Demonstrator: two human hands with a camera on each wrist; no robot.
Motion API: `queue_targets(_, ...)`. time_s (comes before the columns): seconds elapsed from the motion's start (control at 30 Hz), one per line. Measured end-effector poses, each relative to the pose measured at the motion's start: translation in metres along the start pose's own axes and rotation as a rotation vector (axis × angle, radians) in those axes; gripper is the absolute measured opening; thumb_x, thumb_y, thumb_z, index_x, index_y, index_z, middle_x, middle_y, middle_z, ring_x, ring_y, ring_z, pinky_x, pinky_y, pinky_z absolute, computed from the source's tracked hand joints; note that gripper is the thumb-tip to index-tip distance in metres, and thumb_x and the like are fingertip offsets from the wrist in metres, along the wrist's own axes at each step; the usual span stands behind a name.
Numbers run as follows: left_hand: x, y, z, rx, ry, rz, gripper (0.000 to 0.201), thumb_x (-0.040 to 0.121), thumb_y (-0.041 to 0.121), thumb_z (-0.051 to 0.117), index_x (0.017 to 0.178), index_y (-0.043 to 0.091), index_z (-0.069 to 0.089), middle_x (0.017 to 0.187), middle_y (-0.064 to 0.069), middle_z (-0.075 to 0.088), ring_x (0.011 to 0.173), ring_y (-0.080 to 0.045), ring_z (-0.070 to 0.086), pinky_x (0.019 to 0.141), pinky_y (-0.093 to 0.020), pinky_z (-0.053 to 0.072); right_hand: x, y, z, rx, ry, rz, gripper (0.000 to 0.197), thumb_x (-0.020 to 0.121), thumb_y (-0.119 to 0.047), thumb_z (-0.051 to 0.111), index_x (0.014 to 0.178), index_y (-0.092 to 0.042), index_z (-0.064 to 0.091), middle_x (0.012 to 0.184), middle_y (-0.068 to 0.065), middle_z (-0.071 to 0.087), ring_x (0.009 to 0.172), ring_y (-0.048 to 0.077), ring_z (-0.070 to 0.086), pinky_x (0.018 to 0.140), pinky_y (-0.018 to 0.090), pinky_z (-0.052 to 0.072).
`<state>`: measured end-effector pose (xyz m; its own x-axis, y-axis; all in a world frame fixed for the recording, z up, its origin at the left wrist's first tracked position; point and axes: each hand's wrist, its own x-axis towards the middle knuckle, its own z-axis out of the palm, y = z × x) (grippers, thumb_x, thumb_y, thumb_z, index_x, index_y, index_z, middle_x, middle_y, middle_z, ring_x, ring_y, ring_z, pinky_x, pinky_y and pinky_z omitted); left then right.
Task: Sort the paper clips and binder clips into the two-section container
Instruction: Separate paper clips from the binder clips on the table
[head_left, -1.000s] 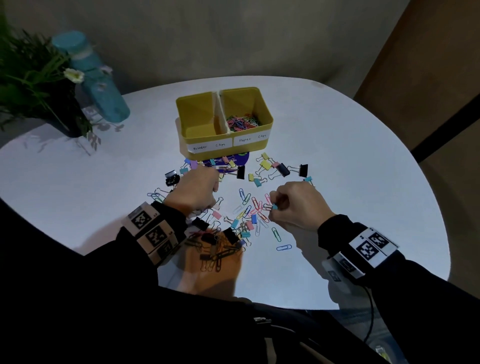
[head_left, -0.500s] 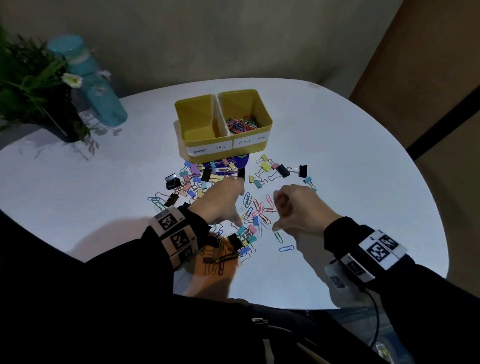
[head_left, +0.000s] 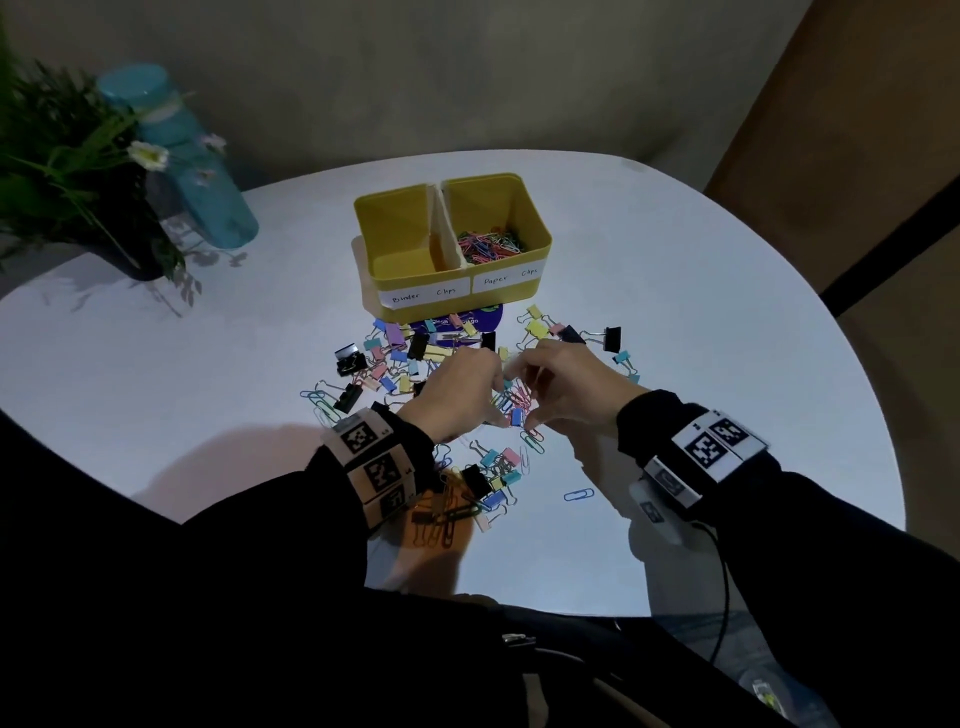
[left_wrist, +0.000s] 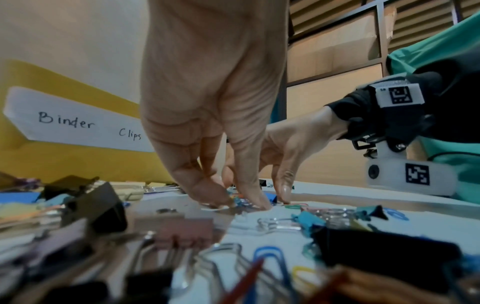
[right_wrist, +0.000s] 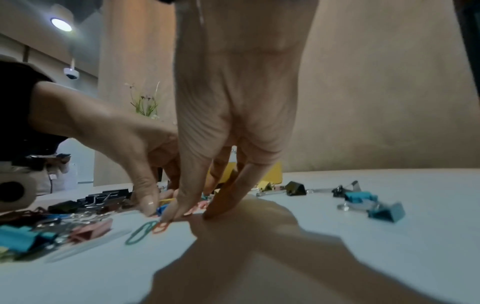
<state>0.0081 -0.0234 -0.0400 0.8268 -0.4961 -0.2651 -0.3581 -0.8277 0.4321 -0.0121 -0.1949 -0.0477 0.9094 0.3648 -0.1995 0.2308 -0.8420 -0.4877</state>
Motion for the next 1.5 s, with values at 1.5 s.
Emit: queue_targets(1.5, -0.012, -0.017, -0.016, 0.069, -0.075, -0.013, 0.069, 0.054, 0.028, 0.092, 0.110, 0.015, 0.053, 0.089, 0.003, 0.049, 0.083, -0.019, 0.049, 0.066, -0.032, 0.042, -0.025, 0.032, -0.036, -0.018, 0.382, 0.342, 0.010, 0.079, -0.026, 0.073, 0.086, -0.020, 0.074, 0.079, -0.005, 0.070, 0.082, 0.019, 0.066, 0.070, 0.030, 0.050)
